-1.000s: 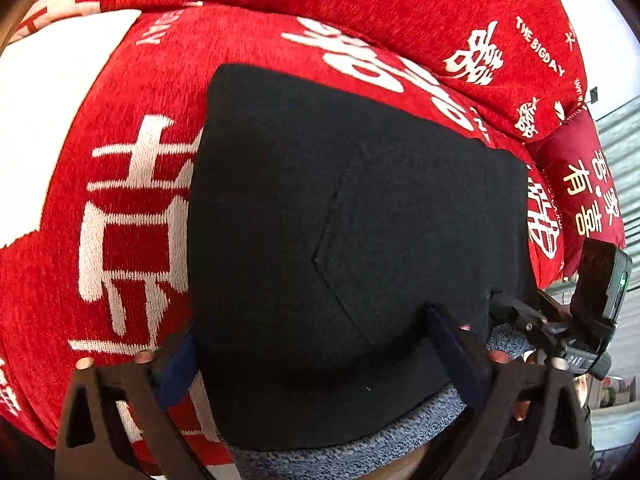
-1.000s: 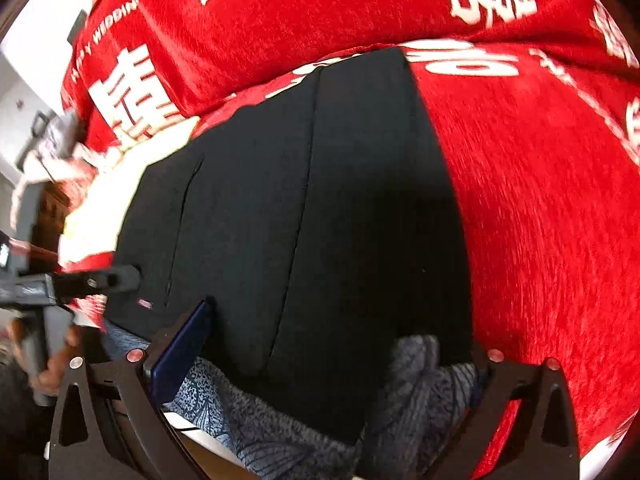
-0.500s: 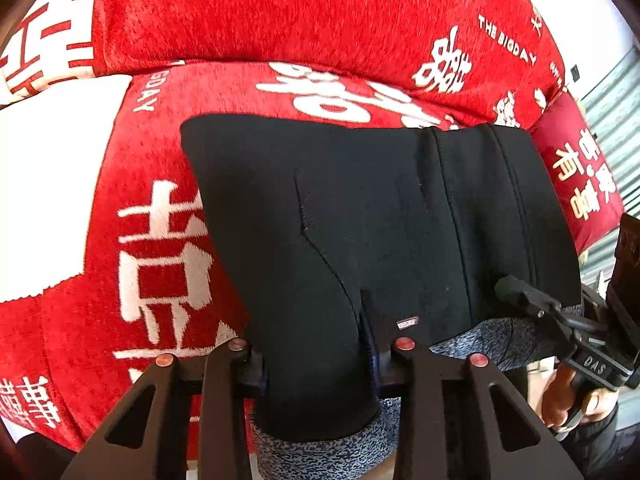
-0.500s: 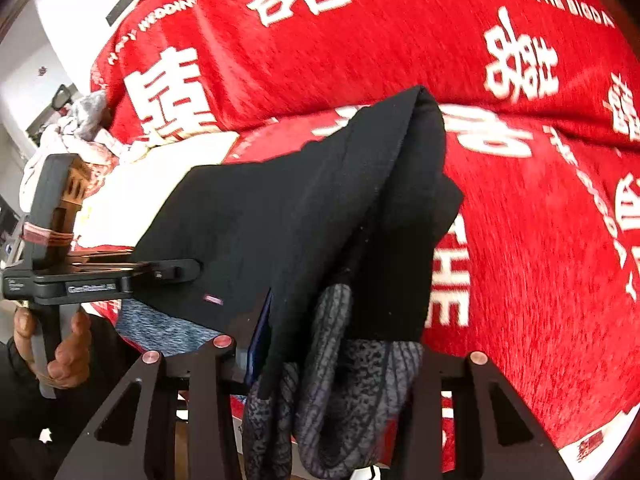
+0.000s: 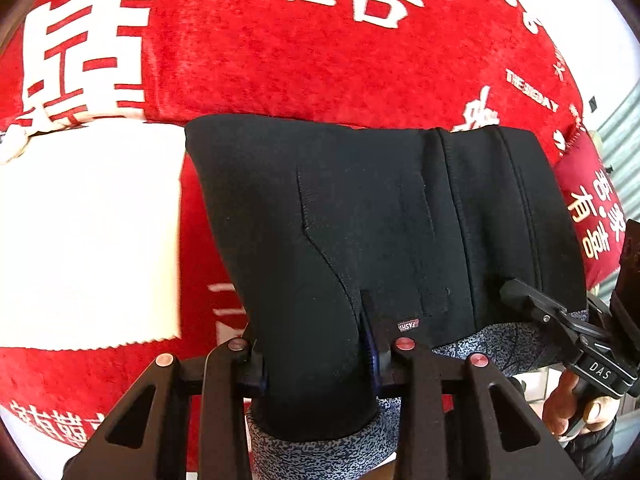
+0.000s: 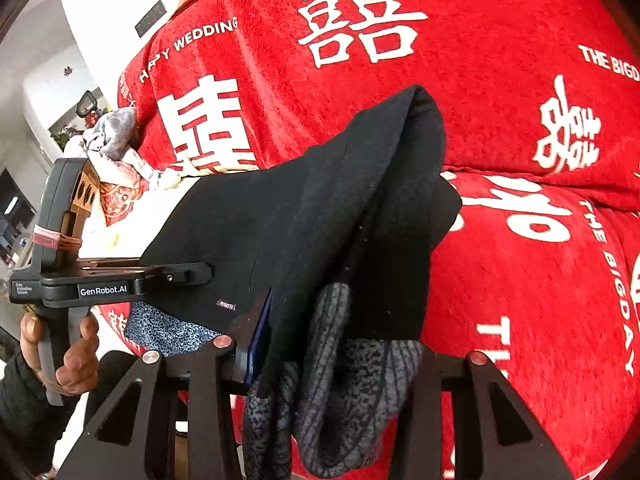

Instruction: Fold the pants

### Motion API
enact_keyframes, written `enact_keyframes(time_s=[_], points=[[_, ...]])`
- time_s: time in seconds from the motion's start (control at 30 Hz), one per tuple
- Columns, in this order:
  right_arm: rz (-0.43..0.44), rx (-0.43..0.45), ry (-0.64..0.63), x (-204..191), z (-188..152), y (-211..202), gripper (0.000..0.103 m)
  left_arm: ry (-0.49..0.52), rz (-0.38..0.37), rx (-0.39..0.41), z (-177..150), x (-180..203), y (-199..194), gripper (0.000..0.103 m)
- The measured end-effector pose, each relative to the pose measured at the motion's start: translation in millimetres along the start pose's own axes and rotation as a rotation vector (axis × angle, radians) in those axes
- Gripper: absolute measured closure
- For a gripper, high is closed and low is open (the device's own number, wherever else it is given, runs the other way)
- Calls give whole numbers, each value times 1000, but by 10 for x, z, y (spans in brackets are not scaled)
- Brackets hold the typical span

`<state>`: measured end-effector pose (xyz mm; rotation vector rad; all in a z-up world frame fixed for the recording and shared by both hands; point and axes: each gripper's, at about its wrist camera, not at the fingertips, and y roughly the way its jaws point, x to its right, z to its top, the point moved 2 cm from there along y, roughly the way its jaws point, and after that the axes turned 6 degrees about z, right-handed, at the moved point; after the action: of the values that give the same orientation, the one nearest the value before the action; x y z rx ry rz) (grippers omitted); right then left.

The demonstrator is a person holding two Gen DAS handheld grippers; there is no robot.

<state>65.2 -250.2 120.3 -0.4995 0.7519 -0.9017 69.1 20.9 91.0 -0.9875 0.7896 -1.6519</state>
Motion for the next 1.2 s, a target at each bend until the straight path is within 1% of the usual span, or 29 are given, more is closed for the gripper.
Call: enact_keyframes(time_s=[0.13, 0.2, 0.37, 0.43, 0.5, 0.53, 0.57, 0.63, 0.67, 0.77, 0.83, 0.87, 0.9, 0.93, 1.0, 1.03, 1.1, 1.13, 1.2], points=[[4, -21, 11, -51, 130, 237, 59, -23, 22, -30, 137, -207, 158, 68], [0, -39, 23, -40, 163, 381, 59, -30, 28, -49, 185, -241, 267, 68], [2, -104, 96, 156, 167, 756, 59, -36, 35, -120, 251, -376, 658, 67], [-3, -138, 130, 269, 126, 906, 58, -52, 44, -149, 226, -444, 823, 63], [-18, -155, 142, 354, 83, 979, 57, -61, 50, -143, 199, -489, 890, 51], [-25, -161, 149, 401, 61, 996, 55, -70, 47, -142, 183, -519, 919, 48], [-27, -171, 166, 455, 44, 1013, 53, -75, 44, -145, 185, -530, 928, 43], [-23, -191, 205, 560, 13, 1028, 45, -94, 20, -155, 161, -567, 913, 42], [-22, -198, 226, 606, 0, 1021, 42, -101, 15, -157, 148, -590, 881, 38], [-48, -180, 256, 665, -17, 860, 40, -105, 40, -126, 106, -664, 681, 38], [-79, -135, 220, 606, -4, 679, 38, -108, 67, -85, 91, -695, 515, 38], [-103, -103, 176, 521, 12, 559, 34, -109, 74, -61, 84, -699, 432, 38], [-121, -80, 140, 445, 22, 478, 29, -110, 61, -30, 69, -677, 312, 38], [-124, -49, 84, 314, 27, 377, 28, -111, 43, -14, 50, -656, 241, 38], [-97, -21, 13, 100, 39, 300, 24, -97, -7, 8, 2, -530, 138, 38], [-67, -21, -28, -26, 19, 291, 24, -65, -36, 12, -46, -403, 125, 38], [-40, -35, -74, -148, -15, 342, 24, -20, -45, 14, -113, -273, 182, 38], [-42, -49, -88, -172, -52, 397, 24, 1, -40, -4, -177, -210, 284, 38], [-76, -103, -77, -107, -151, 571, 24, -4, -15, -49, -244, -212, 509, 38]])
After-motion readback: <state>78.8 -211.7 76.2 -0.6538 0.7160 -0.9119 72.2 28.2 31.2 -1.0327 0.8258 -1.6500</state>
